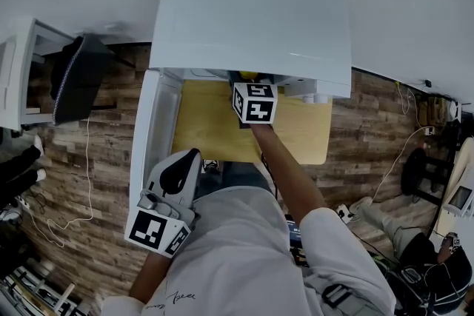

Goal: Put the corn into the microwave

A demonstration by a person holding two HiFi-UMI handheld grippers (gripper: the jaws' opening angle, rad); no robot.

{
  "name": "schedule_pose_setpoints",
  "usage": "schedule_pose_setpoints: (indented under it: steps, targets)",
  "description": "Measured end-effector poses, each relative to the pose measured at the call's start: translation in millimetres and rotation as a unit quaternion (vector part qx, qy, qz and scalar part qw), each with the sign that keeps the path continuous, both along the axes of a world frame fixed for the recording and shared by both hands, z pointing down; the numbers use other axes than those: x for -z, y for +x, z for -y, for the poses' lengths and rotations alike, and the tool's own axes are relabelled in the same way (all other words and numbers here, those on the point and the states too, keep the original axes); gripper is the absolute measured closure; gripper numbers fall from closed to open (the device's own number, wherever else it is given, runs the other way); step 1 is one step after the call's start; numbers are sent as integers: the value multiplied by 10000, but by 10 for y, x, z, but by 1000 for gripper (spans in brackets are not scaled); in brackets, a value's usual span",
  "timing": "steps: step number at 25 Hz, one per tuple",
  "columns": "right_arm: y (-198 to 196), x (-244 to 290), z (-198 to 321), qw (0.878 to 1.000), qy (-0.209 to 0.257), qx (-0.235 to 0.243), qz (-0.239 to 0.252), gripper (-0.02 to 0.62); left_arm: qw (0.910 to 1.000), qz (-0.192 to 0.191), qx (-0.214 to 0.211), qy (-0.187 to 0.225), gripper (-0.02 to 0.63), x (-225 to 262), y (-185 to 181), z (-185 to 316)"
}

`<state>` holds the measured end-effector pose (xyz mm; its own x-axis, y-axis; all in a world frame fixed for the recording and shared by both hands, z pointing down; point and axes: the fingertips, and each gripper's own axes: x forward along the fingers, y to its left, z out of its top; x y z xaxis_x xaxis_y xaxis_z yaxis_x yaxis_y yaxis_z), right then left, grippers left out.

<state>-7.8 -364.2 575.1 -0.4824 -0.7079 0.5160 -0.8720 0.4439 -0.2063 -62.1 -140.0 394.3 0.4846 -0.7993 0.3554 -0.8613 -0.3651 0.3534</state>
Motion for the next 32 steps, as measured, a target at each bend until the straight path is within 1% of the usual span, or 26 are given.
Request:
schedule_pose_setpoints:
  steps: [5, 9, 18, 24, 29, 32]
  targets:
    - [-32, -35, 42, 9999, 92, -15, -115, 334, 10000, 9, 15, -16, 618, -13, 4, -7]
    - [-51, -69, 102, 9992, 180, -2, -352, 334, 10000, 31, 13, -17, 618, -8, 18, -3]
    - [-50, -173, 167, 9978, 186, -46, -631, 334, 10000, 48, 35, -62, 618, -39, 8, -39]
    - [-46, -242, 226, 9955, 233, -43, -916, 334, 10000, -9, -77, 39, 617, -3, 52, -68]
    - [-41, -263, 286, 9959, 203, -90, -872, 334, 10000, 27, -57, -15, 618, -26, 40, -77]
    - [-26, -274, 323, 9946, 241, -132, -998, 334, 10000, 33, -65, -34, 618, -39, 44, -82]
